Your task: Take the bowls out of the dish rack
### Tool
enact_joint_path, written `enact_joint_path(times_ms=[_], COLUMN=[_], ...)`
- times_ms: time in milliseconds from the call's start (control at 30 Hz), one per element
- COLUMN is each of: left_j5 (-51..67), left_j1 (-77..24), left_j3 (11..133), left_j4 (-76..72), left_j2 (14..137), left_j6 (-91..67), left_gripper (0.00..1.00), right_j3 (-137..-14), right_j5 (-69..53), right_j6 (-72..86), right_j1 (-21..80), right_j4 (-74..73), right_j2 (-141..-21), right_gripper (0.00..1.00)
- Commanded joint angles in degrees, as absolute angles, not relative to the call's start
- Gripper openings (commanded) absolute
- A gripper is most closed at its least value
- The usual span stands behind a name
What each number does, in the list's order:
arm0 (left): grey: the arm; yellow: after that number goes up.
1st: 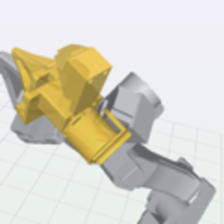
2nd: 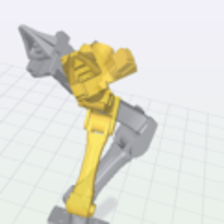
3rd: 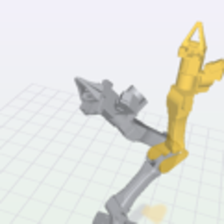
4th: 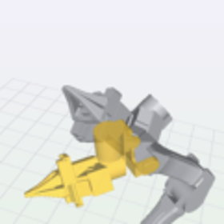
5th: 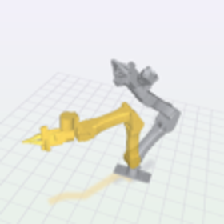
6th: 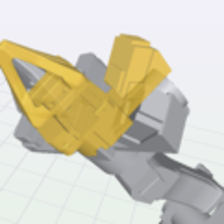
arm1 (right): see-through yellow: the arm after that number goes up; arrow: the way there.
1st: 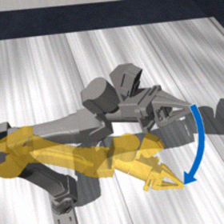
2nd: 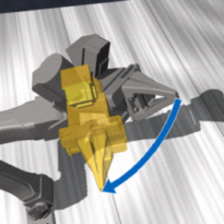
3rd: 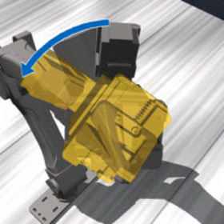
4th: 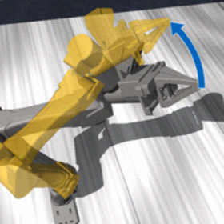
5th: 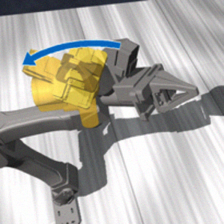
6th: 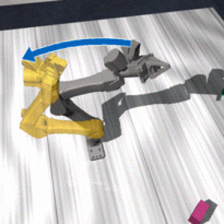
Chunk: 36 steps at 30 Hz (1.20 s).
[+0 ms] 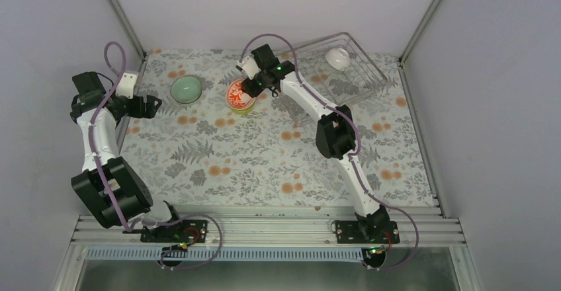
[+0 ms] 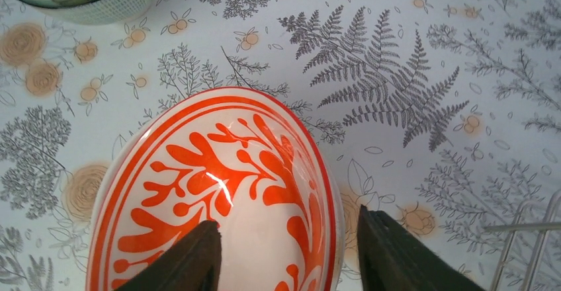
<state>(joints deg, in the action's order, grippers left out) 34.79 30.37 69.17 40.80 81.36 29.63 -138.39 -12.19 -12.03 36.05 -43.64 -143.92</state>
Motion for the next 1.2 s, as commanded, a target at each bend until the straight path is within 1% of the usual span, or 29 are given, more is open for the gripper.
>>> enact_joint_path(times_ms=[0, 133, 400, 567, 700, 733, 767, 833, 867, 900, 1000, 1167], left_j5=[36.7, 36.8, 37.2, 37.8, 38.6, 38.7, 38.8, 38.7, 38.5, 38.3, 37.8, 37.9], left_j1=[30.8, 31.0, 31.7, 32.1, 32.1, 32.1, 32.1, 32.1, 32.1, 32.2, 32.5, 33.2], left_j3=[68.7, 68.0, 66.7, 66.8, 66.7, 66.6, 66.6, 66.3, 66.1, 65.9, 65.4, 64.8], left_j4=[40.1, 40.0, 39.6, 39.5, 39.4, 39.4, 39.5, 39.2, 39.1, 39.0, 38.6, 38.3], left_j2=[79.9, 79.6, 78.5, 78.2, 78.0, 77.9, 77.8, 77.4, 77.2, 76.9, 76.5, 76.3], left_j6=[31.2, 31.3, 31.5, 31.1, 30.7, 30.7, 30.6, 30.5, 30.4, 30.3, 30.3, 30.5], left_gripper=[1.00, 1.00, 1.00, 1.00, 1.00, 1.00, 1.00, 1.00, 1.00, 1.00, 1.00, 1.00], right_j3=[-138.2, -136.7, -131.6, -129.8, -126.7, -126.3, -126.4, -127.1, -126.9, -126.5, -124.3, -123.4], right_j5=[-11.0, -8.3, -1.8, -2.4, -1.6, -1.2, -1.5, -2.5, -3.0, -4.0, -7.2, -16.6], right_j6=[-12.4, -13.1, -15.5, -15.6, -17.0, -17.5, -17.7, -17.7, -17.6, -17.7, -17.4, -16.8], right_j1=[36.8, 36.8, 36.7, 35.9, 35.2, 35.1, 34.9, 34.5, 34.5, 34.5, 34.4, 33.3], right_j4=[-42.4, -41.7, -38.6, -37.9, -34.4, -33.3, -32.8, -31.6, -30.5, -29.6, -26.6, -25.1], right_j2=[-143.4, -142.1, -134.1, -129.2, -127.3, -127.5, -128.2, -129.5, -130.2, -130.4, -131.0, -133.2], right_gripper=[0.54, 0.57, 0.57, 0.58, 0.57, 0.55, 0.46, 0.21, 0.05, 0.03, 0.03, 0.03])
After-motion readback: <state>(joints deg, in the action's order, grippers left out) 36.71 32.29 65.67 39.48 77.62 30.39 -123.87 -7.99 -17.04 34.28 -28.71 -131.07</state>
